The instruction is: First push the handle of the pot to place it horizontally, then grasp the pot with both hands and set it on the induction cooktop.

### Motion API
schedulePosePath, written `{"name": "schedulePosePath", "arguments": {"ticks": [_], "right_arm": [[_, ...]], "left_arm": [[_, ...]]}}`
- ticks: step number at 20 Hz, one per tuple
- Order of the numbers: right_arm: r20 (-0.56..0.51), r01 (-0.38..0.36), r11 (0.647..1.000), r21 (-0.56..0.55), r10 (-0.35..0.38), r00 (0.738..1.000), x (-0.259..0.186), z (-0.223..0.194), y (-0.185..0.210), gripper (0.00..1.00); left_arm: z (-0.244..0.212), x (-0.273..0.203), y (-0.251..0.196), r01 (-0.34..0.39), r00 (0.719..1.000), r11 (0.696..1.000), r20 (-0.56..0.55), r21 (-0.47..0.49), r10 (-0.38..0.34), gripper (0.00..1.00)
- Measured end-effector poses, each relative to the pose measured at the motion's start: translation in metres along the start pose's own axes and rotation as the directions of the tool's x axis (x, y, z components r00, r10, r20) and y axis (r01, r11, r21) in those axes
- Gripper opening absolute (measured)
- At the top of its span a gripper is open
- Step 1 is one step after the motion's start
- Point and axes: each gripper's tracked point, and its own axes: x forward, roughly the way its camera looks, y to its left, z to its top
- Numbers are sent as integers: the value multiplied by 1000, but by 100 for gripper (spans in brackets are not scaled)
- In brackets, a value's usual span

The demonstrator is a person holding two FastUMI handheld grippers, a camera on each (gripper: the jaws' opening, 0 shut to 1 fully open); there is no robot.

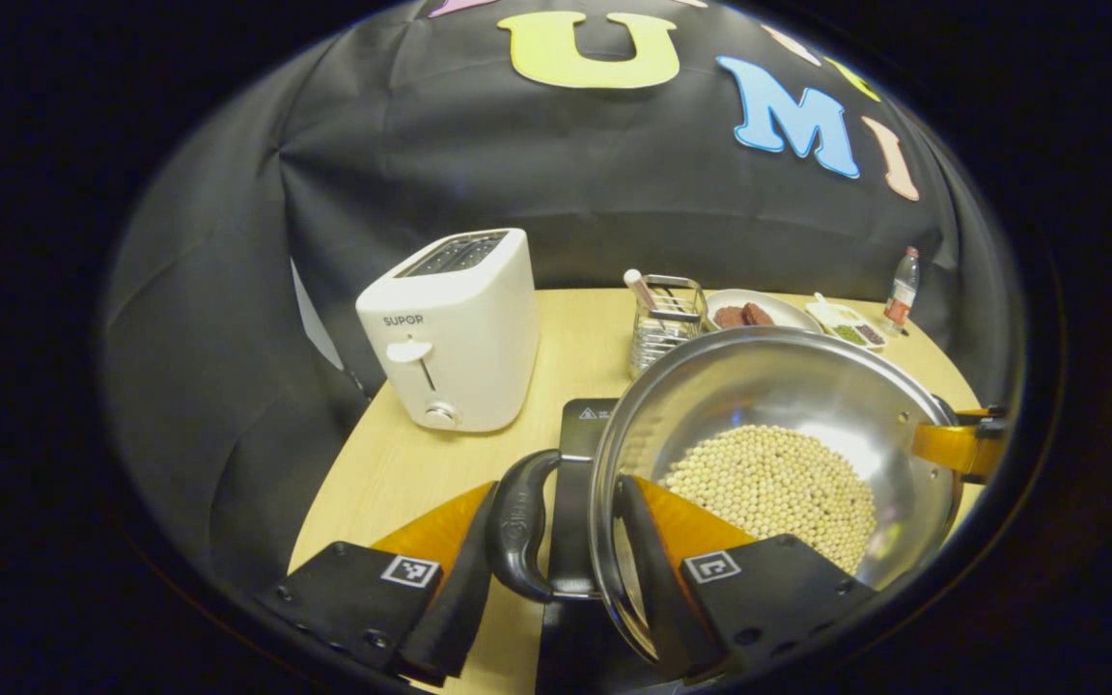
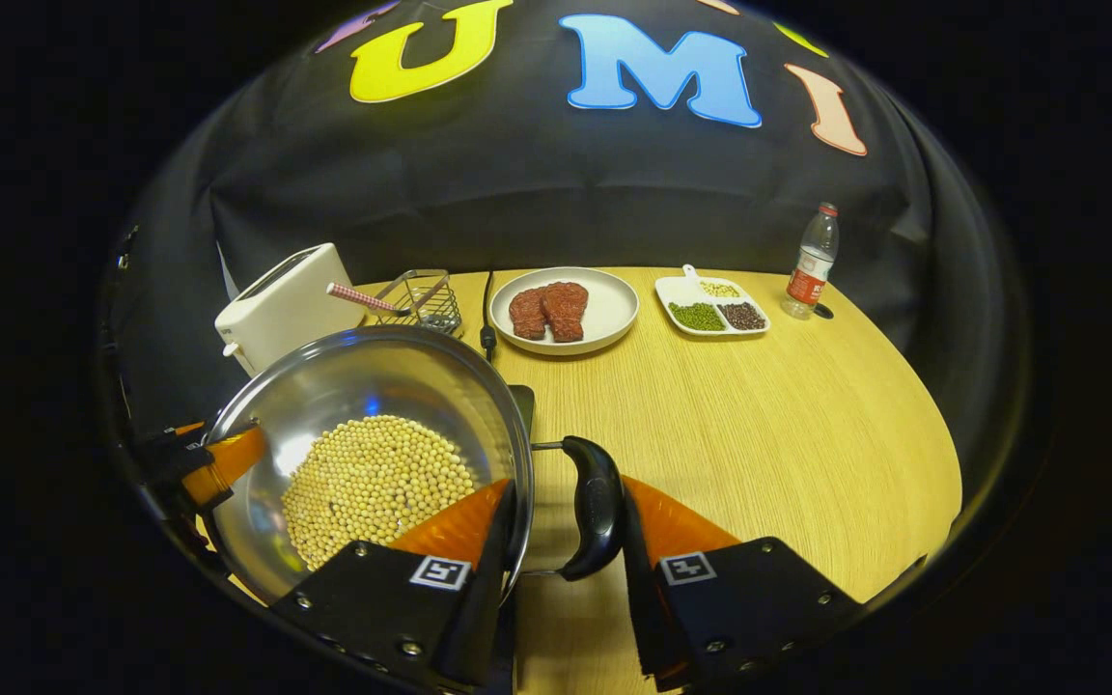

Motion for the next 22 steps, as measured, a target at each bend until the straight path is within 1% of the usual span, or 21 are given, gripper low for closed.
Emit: {"name": "schedulePosePath", "arguments": {"ticks": [1, 2, 4, 5, 7, 9, 10, 12, 14, 16, 18, 19, 20, 22], "right_arm": [[41, -2, 1000, 4, 2, 999, -3, 10, -2, 60], [86, -2, 1000, 14, 1, 996, -9, 21, -7, 68], [162, -1, 999, 39, -6, 987, -24, 39, -24, 97], [187, -5, 999, 53, -5, 982, -32, 43, -33, 98], [220, -19, 995, 97, -3, 976, -53, 46, -54, 97], [260, -32, 989, 146, -7, 966, -75, 45, -80, 97], [272, -34, 986, 166, -13, 962, -80, 40, -95, 97], [259, -40, 978, 203, -14, 966, -92, 18, -124, 97], [256, -55, 974, 219, -3, 967, -105, -4, -150, 97], [290, -53, 981, 187, -3, 957, -124, -19, -180, 98], [327, -29, 993, 112, -10, 945, -143, -32, -213, 97], [348, -21, 997, 78, -8, 937, -155, -39, -226, 98], [375, -12, 999, 48, -7, 927, -166, -42, -239, 97], [416, 17, 1000, -9, -12, 910, -182, -49, -264, 98]], "left_arm": [[8, -1, 1, -24, 999, 1000, 40, 15, 24, 77], [20, -7, 5, -52, 995, 998, 83, 26, 50, 99], [44, -24, 5, -89, 984, 996, 159, 22, 84, 99], [56, -31, 3, -99, 976, 995, 197, 18, 93, 98], [78, -59, -5, -112, 959, 994, 262, 5, 107, 100], [92, -92, -21, -100, 945, 995, 312, -25, 102, 98], [97, -110, -32, -88, 937, 995, 337, -41, 96, 98], [101, -141, -55, -69, 923, 995, 374, -73, 91, 100], [105, -173, -80, -58, 906, 994, 413, -95, 92, 98], [99, -205, -109, -61, 894, 992, 435, -110, 103, 98], [84, -240, -144, -51, 893, 991, 439, -128, 102, 98], [74, -256, -167, -34, 893, 990, 440, -133, 90, 100], [65, -271, -187, -24, 893, 991, 443, -132, 81, 98], [48, -294, -216, -29, 893, 994, 445, -106, 73, 98]]}}
